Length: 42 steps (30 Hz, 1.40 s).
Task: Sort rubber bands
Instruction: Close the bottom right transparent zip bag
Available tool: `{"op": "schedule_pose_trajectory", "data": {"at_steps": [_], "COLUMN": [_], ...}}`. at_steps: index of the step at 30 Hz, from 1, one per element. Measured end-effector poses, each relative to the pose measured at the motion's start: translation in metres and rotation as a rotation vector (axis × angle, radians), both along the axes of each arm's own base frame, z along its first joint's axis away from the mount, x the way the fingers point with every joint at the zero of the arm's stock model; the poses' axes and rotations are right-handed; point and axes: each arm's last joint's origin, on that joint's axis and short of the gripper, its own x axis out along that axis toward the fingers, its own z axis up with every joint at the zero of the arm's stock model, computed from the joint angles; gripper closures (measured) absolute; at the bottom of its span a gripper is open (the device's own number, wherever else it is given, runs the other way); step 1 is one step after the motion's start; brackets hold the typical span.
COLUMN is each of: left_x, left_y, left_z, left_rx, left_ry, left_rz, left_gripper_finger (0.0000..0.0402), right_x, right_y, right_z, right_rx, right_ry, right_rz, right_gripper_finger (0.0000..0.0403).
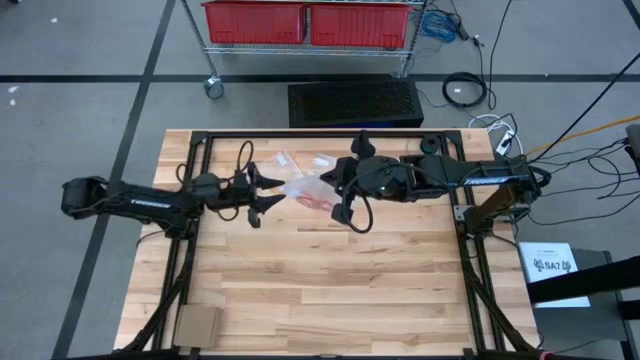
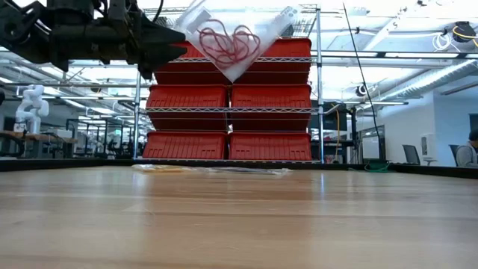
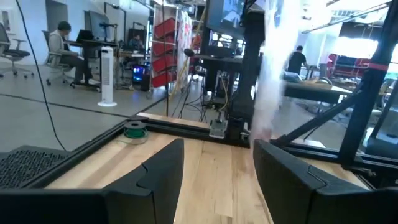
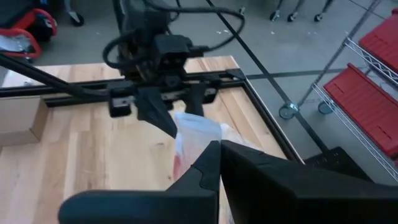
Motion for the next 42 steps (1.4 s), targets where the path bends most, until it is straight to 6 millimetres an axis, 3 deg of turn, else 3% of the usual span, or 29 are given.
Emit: {"op": "schedule_pose_trajectory", "data": {"at_steps": [12, 16, 24, 34, 42], "left_x": [0.003, 0.005, 0.008, 0.008, 0.01], "left_y": [-0.001, -0.001, -0.001, 0.0, 0.0], "left_z": [0.01, 0.012, 0.016, 0.012, -0.005], "left_rx": [0.007, 0.014, 0.066, 0.089, 0.068], "left_ry": [-0.092, -0.094, -0.1, -0.057, 0.114], "left_rz": [-0.049, -0.048, -0.076, -0.077, -0.086], "left_gripper_finger": [0.0221, 0.0263, 0.0392, 0.0399, 0.04], "right_x": [0.0, 0.001, -0.001, -0.017, -0.027], "right_y": [0.009, 0.011, 0.015, 0.01, 0.002], "right_z": [0.002, 0.003, 0.001, -0.021, -0.035], "right_rx": [-0.013, -0.014, -0.013, 0.027, 0.071], "right_ry": [-0.023, -0.033, -0.009, 0.232, 0.356], "right_rz": [0.034, 0.046, 0.056, -0.058, -0.159], "right_gripper_finger": [0.0403, 0.0403, 0.0403, 0.0403, 0.0403]}}
